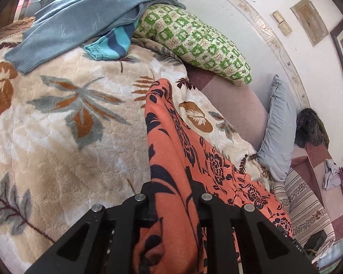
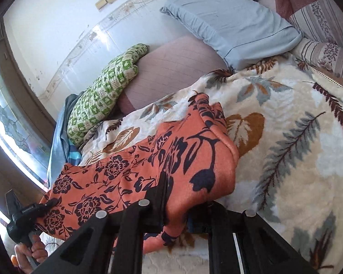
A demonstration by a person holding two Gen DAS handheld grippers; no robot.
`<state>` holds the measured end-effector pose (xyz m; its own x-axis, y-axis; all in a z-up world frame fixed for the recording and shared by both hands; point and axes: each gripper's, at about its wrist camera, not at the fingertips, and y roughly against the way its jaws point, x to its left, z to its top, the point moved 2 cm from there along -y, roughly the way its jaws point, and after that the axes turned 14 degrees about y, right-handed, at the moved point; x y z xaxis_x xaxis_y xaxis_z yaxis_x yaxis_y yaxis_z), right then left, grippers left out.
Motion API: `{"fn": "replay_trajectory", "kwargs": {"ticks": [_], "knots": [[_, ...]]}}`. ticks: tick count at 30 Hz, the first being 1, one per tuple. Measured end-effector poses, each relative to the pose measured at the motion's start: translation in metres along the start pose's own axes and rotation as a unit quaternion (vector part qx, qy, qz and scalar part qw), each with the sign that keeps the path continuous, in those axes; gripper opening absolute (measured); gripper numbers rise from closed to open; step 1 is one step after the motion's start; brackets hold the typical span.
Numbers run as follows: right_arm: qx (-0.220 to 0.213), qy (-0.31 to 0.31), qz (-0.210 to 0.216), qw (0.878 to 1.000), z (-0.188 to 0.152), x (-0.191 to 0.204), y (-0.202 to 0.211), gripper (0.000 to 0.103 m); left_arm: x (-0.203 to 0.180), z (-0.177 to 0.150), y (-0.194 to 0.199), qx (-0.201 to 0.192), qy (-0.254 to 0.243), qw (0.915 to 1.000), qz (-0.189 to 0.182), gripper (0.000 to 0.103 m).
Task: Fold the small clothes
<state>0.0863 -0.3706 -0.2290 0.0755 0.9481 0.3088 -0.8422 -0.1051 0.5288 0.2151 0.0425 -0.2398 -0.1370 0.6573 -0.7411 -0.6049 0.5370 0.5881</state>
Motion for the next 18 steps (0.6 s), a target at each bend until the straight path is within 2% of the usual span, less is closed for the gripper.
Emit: {"fn": "replay_trajectory", "kwargs": {"ticks": [4, 8, 11, 14, 16, 18], "knots": [[0.027, -0.001, 0.014, 1.000, -0.035, 0.003, 0.033, 0.014, 0.028, -0.007, 0.010, 0.030, 0.028, 0.9990, 0.021, 0.016], [0.105, -0.018, 0.033, 0.994, -0.083, 0.000, 0.039, 0.013, 0.049, -0.019, 0.022, 0.043, 0.047, 0.9976, 0.026, 0.016], [0.168, -0.056, 0.045, 0.983, -0.108, -0.013, 0.036, 0.017, 0.056, -0.019, 0.018, 0.053, 0.069, 0.9959, 0.026, 0.017], [0.197, -0.120, 0.075, 0.970, -0.115, -0.030, 0.038, 0.017, 0.065, -0.016, 0.011, 0.058, 0.091, 0.9934, 0.039, 0.022], [0.211, -0.118, 0.086, 0.966, -0.114, -0.029, 0.046, 0.017, 0.071, -0.013, 0.008, 0.057, 0.114, 0.9910, 0.040, 0.028], [0.214, -0.092, 0.094, 0.968, -0.111, -0.019, 0.056, 0.017, 0.070, -0.011, 0.006, 0.054, 0.118, 0.9907, 0.041, 0.030]]}}
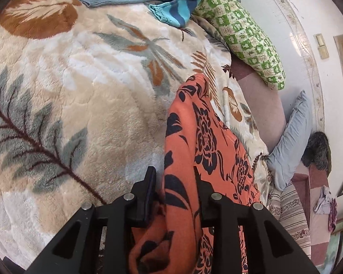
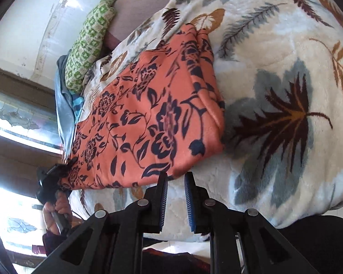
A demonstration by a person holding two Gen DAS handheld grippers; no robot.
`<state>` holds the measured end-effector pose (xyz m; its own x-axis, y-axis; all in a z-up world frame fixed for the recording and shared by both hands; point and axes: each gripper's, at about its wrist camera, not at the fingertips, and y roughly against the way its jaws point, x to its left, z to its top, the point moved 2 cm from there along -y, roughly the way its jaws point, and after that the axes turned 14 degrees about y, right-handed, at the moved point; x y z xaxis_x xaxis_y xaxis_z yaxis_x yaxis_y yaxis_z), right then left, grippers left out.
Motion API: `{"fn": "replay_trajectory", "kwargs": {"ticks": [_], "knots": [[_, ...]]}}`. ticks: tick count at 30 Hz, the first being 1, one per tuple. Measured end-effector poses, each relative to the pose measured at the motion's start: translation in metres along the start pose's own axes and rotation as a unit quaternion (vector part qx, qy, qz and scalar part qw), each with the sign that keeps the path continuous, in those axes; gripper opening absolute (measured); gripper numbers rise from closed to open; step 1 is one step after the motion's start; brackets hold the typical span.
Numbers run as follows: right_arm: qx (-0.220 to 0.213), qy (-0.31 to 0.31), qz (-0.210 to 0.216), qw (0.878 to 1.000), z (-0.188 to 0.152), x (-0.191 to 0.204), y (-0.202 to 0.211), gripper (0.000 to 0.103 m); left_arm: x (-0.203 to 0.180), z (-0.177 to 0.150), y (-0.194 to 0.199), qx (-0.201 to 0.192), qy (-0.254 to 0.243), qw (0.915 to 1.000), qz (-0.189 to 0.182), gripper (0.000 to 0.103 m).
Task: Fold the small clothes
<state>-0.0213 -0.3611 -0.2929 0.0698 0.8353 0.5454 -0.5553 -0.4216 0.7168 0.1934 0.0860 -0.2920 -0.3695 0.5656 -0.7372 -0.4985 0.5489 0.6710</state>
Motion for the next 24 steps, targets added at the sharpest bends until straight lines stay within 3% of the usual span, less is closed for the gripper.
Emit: {"fn": "replay_trajectory", "kwargs": {"ticks": [3, 6, 10, 16, 17, 18, 20, 24], "knots": [[0.002, 0.055, 0.040, 0.998, 0.008, 0.031, 0.005, 0.018, -0.010, -0.001, 0.001, -0.022, -0.031, 0.9992, 0.011, 0.030], [-0.022, 0.102, 0.062, 0.993, 0.042, 0.067, -0.005, 0.018, -0.022, -0.003, 0.003, -0.044, -0.066, 0.9966, 0.023, 0.020], [-0.034, 0.132, 0.053, 0.989, 0.086, 0.100, -0.054, 0.018, -0.025, -0.003, 0.002, -0.050, -0.075, 0.9955, 0.028, 0.018], [-0.020, 0.087, 0.073, 0.993, 0.128, 0.105, -0.144, 0.018, -0.026, -0.003, 0.005, -0.052, -0.081, 0.9953, 0.010, 0.016], [0.001, 0.063, 0.067, 0.996, 0.129, 0.094, -0.164, 0.012, -0.027, -0.003, 0.007, -0.055, -0.082, 0.9951, 0.005, 0.016], [0.006, 0.025, 0.089, 0.996, 0.128, 0.080, -0.178, 0.006, -0.028, -0.005, 0.009, -0.057, -0.086, 0.9947, 0.000, 0.016], [-0.012, -0.014, 0.139, 0.990, 0.126, 0.063, -0.177, 0.003, -0.035, -0.010, 0.014, -0.066, -0.101, 0.9926, -0.011, 0.016], [0.003, 0.000, 0.155, 0.988, 0.124, 0.056, -0.159, 0.008, -0.060, -0.028, 0.029, -0.088, -0.140, 0.9857, -0.032, 0.015]]}}
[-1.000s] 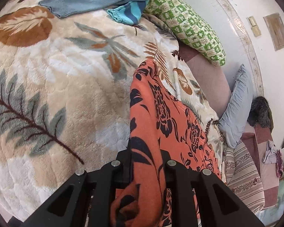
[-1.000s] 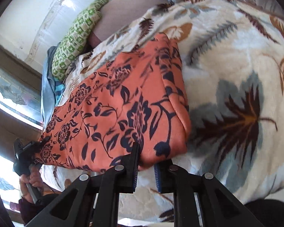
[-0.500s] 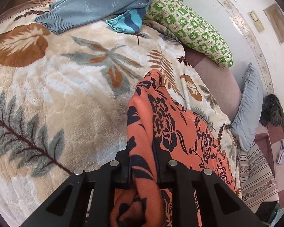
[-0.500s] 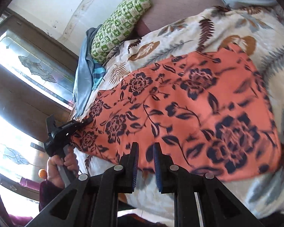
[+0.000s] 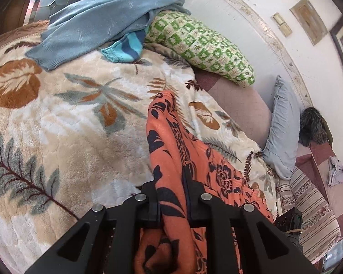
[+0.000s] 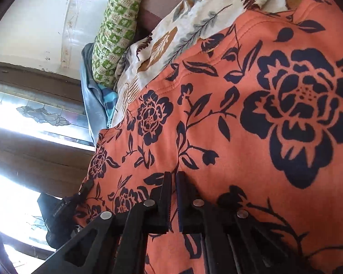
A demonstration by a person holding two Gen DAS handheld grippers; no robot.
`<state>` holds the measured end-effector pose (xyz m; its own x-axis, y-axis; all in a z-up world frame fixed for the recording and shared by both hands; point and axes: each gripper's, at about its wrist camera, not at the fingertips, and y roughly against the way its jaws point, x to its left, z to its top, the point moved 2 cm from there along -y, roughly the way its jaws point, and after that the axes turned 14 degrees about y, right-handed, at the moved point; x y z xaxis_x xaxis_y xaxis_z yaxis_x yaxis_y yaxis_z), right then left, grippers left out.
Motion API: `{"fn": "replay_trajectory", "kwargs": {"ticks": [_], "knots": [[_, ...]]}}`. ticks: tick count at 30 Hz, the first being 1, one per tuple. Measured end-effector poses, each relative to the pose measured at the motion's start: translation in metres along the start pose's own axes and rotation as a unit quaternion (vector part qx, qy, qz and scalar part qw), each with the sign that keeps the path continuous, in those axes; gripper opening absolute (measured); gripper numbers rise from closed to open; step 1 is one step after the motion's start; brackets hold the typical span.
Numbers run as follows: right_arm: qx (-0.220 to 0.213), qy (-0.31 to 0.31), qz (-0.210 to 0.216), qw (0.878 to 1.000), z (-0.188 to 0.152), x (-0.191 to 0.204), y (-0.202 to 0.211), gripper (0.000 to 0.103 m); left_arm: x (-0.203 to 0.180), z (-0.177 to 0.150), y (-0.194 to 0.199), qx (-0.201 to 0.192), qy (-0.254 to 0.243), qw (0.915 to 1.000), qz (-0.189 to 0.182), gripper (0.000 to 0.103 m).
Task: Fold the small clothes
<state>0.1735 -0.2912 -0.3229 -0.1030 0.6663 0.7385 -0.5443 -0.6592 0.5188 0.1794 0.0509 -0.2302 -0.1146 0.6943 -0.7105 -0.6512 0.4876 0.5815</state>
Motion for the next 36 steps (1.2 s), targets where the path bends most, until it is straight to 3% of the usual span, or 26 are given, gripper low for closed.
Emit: {"fn": "replay_trajectory", "kwargs": {"ticks": [5, 13, 16, 20, 22, 23, 24, 26, 30, 31, 33, 36], "knots": [[-0.033, -0.018, -0.010, 0.999, 0.013, -0.013, 0.036, 0.011, -0.057, -0.021, 0.017, -0.008, -0.057, 0.9982, -0.019, 0.015], [-0.119, -0.055, -0.010, 0.991, 0.039, -0.048, 0.113, 0.011, -0.178, -0.077, 0.009, 0.038, -0.152, 0.9866, -0.047, 0.008], [-0.121, -0.064, 0.024, 0.990, 0.036, -0.060, 0.133, 0.011, -0.221, -0.116, -0.017, 0.077, -0.193, 0.9767, -0.052, 0.008], [-0.128, -0.094, 0.097, 0.983, 0.028, -0.082, 0.153, 0.011, -0.246, -0.179, -0.067, 0.169, -0.220, 0.9595, -0.046, 0.009], [-0.135, -0.112, 0.104, 0.979, 0.026, -0.093, 0.161, 0.015, -0.241, -0.202, -0.081, 0.229, -0.207, 0.9499, -0.051, 0.014], [-0.139, -0.118, 0.108, 0.977, 0.026, -0.097, 0.164, 0.023, -0.237, -0.209, -0.085, 0.254, -0.199, 0.9453, -0.053, 0.021], [-0.141, -0.124, 0.111, 0.976, 0.028, -0.099, 0.167, 0.049, -0.233, -0.211, -0.084, 0.262, -0.196, 0.9436, -0.051, 0.023], [-0.141, -0.131, 0.117, 0.974, 0.030, -0.099, 0.166, 0.082, -0.226, -0.206, -0.072, 0.244, -0.198, 0.9482, -0.045, 0.030], [-0.122, -0.099, 0.119, 0.980, 0.036, -0.080, 0.159, 0.082, -0.218, -0.167, -0.032, 0.164, -0.221, 0.9595, -0.059, 0.050], [-0.110, -0.090, 0.113, 0.983, 0.036, -0.075, 0.154, 0.082, -0.215, -0.156, -0.025, 0.132, -0.238, 0.9615, -0.041, 0.057], [-0.088, -0.077, 0.089, 0.989, 0.034, -0.068, 0.143, 0.081, -0.203, -0.140, -0.016, 0.076, -0.266, 0.9610, 0.005, 0.058], [-0.058, -0.077, 0.011, 0.995, 0.030, -0.067, 0.124, 0.080, -0.177, -0.122, -0.022, 0.077, -0.250, 0.9641, 0.046, 0.058]]}}
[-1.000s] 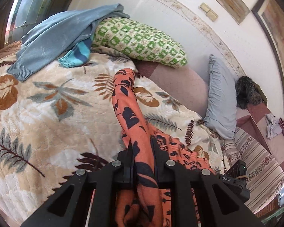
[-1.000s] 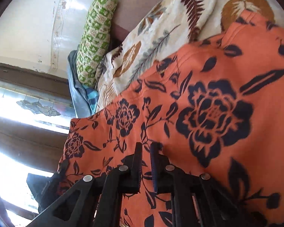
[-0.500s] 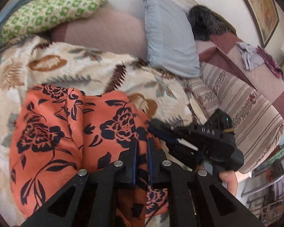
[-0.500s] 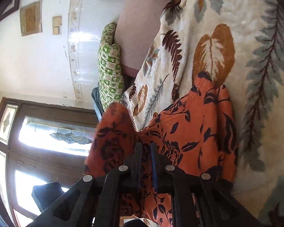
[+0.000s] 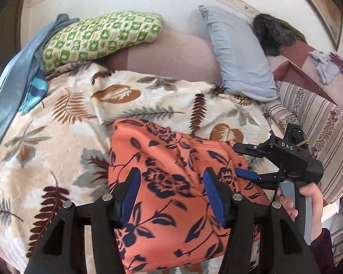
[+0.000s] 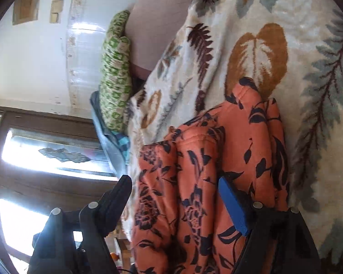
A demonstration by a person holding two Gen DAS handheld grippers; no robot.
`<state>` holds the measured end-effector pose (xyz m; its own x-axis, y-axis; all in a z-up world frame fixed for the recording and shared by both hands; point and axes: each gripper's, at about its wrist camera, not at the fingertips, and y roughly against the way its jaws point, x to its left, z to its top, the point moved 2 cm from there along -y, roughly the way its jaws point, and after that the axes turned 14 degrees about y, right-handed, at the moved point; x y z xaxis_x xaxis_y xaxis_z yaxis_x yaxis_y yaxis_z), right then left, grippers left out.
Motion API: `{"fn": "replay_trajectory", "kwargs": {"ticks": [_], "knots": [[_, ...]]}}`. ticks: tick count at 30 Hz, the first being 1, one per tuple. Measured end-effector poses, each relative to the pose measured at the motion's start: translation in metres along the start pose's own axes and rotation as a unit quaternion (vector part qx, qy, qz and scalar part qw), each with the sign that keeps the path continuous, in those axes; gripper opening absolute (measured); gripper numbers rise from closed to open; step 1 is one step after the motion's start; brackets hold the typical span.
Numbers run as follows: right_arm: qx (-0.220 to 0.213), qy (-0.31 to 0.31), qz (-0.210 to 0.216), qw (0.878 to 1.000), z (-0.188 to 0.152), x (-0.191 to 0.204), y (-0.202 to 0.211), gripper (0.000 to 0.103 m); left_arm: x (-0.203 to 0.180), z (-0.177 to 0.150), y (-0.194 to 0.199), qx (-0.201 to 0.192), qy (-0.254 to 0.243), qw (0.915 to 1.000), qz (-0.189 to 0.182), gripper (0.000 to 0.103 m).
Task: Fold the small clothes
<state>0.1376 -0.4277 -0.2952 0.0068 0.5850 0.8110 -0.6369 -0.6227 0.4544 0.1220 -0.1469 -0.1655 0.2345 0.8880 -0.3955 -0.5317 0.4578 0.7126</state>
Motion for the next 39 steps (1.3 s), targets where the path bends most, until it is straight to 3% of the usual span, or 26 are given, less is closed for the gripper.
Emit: {"fn": "replay_trajectory", "kwargs": {"ticks": [3, 7, 9, 12, 17, 22, 24, 26, 29, 30, 32, 35, 39], "knots": [[0.001, 0.009, -0.030, 1.000, 0.001, 0.004, -0.014, 0.080, 0.013, -0.013, -0.013, 0.040, 0.011, 0.9991, 0.002, 0.058], [-0.016, 0.051, -0.056, 0.997, 0.001, 0.030, -0.025, 0.081, 0.012, -0.043, -0.038, 0.078, -0.045, 0.9958, 0.021, 0.058], [-0.002, 0.058, -0.076, 0.995, -0.002, 0.031, -0.034, 0.081, 0.010, -0.061, -0.046, 0.077, -0.088, 0.9920, 0.047, 0.058], [0.011, 0.061, -0.112, 0.992, -0.005, 0.028, -0.040, 0.077, 0.005, -0.068, -0.038, 0.061, -0.130, 0.9884, 0.049, 0.058], [-0.076, 0.088, -0.074, 0.991, 0.009, 0.048, -0.006, 0.077, 0.018, -0.059, -0.037, 0.072, -0.083, 0.9939, 0.014, 0.058], [-0.027, 0.107, -0.013, 0.994, 0.005, 0.068, -0.038, 0.075, 0.016, -0.060, -0.035, 0.070, -0.085, 0.9939, 0.007, 0.058], [0.022, 0.105, -0.004, 0.994, 0.000, 0.069, -0.065, 0.066, 0.017, -0.060, -0.033, 0.069, -0.085, 0.9940, 0.003, 0.058], [0.057, 0.093, -0.034, 0.993, -0.006, 0.061, -0.091, 0.059, 0.018, -0.060, -0.033, 0.070, -0.083, 0.9941, 0.000, 0.058], [0.070, 0.083, -0.053, 0.993, -0.011, 0.052, -0.109, 0.029, 0.022, -0.058, -0.028, 0.071, -0.075, 0.9947, -0.008, 0.058], [0.070, 0.087, -0.051, 0.993, -0.011, 0.053, -0.110, 0.015, 0.024, -0.057, -0.026, 0.071, -0.070, 0.9950, -0.010, 0.058], [0.058, 0.103, -0.044, 0.992, -0.011, 0.062, -0.103, 0.012, 0.028, -0.053, -0.023, 0.072, -0.054, 0.9958, -0.015, 0.058], [0.005, 0.140, -0.047, 0.989, -0.006, 0.080, -0.075, 0.011, 0.032, -0.048, -0.016, 0.065, -0.034, 0.9971, -0.021, 0.058], [-0.035, 0.133, -0.053, 0.989, 0.002, 0.078, -0.040, 0.010, 0.032, -0.043, -0.010, 0.050, -0.031, 0.9980, -0.022, 0.058]]}}
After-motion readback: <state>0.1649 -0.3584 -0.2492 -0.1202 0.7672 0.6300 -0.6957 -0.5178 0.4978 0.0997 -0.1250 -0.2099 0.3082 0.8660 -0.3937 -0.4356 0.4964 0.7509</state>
